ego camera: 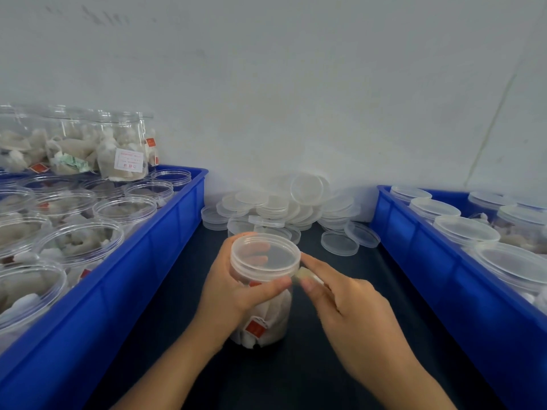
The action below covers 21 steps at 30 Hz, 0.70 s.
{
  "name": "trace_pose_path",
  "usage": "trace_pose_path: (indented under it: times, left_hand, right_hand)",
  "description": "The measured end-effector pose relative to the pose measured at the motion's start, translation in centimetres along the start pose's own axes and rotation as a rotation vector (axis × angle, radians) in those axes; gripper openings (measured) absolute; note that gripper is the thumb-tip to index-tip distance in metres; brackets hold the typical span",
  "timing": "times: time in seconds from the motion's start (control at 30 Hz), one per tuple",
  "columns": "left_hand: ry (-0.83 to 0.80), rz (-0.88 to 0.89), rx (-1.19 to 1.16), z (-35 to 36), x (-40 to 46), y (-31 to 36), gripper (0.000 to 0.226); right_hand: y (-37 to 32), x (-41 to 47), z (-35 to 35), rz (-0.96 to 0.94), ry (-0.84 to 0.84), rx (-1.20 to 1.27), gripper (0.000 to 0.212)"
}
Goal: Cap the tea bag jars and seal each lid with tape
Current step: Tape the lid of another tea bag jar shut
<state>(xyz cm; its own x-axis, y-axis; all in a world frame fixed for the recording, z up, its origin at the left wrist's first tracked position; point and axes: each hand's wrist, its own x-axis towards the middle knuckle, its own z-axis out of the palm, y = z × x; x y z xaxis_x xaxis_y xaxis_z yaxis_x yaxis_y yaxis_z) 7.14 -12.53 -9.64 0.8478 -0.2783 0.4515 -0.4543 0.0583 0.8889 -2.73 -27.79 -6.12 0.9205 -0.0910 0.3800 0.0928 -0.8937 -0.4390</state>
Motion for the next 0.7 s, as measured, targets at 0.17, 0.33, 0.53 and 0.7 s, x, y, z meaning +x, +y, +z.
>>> trace_pose_path:
  times: [0.17,0.33,0.53,0.7]
  left_hand:
    - [-0.121,-0.086,-0.160,-1.4,0.5,-0.4,0.081]
    - [-0.233,-0.168,-0.256,-1.5,0.6,-0.3,0.092]
    - [-0.309,-0.178,-0.292,-1.6,0.6,-0.2,0.085]
    - [-0.360,-0.178,-0.270,-1.6,0.6,0.1,0.095]
  right_hand:
    - [-0.3,0.0,-0.6,-0.025,0.021,-0.088,0.052]
    - [-0.5,0.1,-1.0,-0.031,0.031,-0.155,0.075]
    - [-0.5,0.0,-0.8,-0.026,0.003,-0.115,0.068]
    - [-0.5,0.1,-1.1,-0.056,0.020,-0.102,0.062]
